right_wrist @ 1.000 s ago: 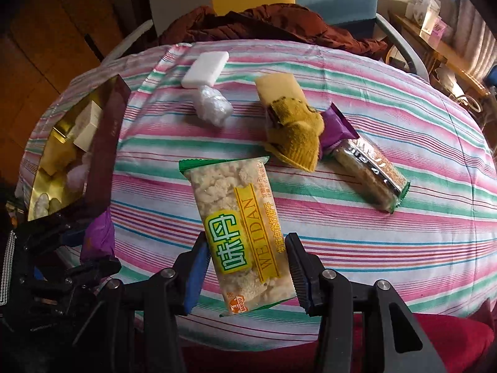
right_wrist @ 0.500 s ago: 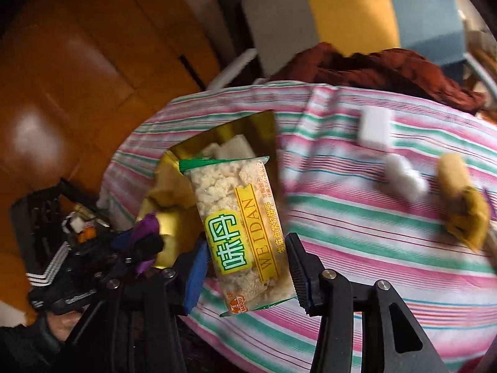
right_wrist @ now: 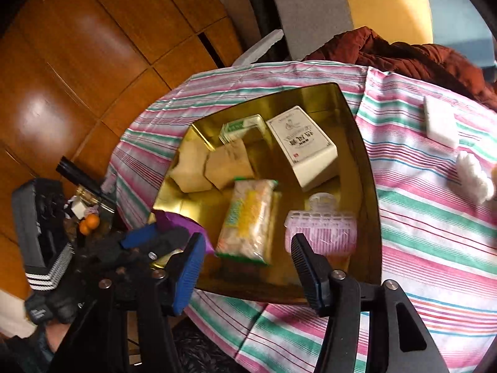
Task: Organize objects
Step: 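Lower the purple packet into the gold tray with left while right lowers the WEIDAN bag in, then open both grippers and move them back toward the pile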
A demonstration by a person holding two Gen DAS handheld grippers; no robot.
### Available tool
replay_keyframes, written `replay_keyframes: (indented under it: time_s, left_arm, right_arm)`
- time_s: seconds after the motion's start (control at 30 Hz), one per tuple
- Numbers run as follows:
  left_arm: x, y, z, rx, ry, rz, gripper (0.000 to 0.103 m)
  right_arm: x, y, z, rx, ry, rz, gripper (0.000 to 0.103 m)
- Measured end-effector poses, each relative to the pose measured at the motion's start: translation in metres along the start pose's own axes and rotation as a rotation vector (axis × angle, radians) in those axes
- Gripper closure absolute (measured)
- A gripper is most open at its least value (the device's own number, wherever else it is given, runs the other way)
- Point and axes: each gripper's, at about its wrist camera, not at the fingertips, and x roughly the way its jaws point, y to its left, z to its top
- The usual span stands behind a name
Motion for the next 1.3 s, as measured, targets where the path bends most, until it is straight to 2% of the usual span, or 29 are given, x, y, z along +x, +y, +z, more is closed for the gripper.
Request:
replay_keyframes:
  time_s: [0.07, 0.17, 0.23, 0.37, 0.5, 0.73, 0.9, 1.1, 1.3]
  left_arm:
    - [0.001, -0.001, -0.002, 0.008, 0.005, 0.026, 0.054]
    - [0.004, -0.002, -0.005, 0.033, 0.008, 0.087, 0.053]
    - [0.005, -0.001, -0.005, 0.027, 0.01, 0.092, 0.053]
    - [-0.005, -0.007, -0.004, 0.055, -0.035, 0.126, 0.053]
    - [-0.017, -0.017, -0.004, 0.099, -0.096, 0.169, 0.053]
    - [-0.027, -0.031, -0.004, 0.154, -0.153, 0.217, 0.053]
    - [-0.029, -0.034, -0.008, 0.17, -0.169, 0.247, 0.053]
    - [-0.032, -0.043, -0.009, 0.21, -0.187, 0.263, 0.053]
    - [-0.034, -0.05, -0.012, 0.247, -0.199, 0.277, 0.053]
  right_arm:
    - [-0.001, 0.002, -0.004, -0.01, -0.018, -0.033, 0.039]
    - [-0.007, 0.005, -0.011, -0.034, -0.071, -0.093, 0.029]
    - [-0.011, 0.011, -0.015, -0.056, -0.116, -0.138, 0.016]
    - [-0.02, 0.019, -0.019, -0.105, -0.175, -0.198, 0.011]
    - [-0.026, 0.024, -0.023, -0.14, -0.223, -0.249, 0.002]
    - [-0.028, 0.031, -0.031, -0.191, -0.28, -0.365, 0.0]
    - [-0.03, 0.027, -0.032, -0.182, -0.299, -0.396, 0.0]
    - [-0.03, 0.021, -0.036, -0.167, -0.293, -0.388, 0.0]
    - [-0.033, 0.005, -0.038, -0.087, -0.281, -0.359, 0.0]
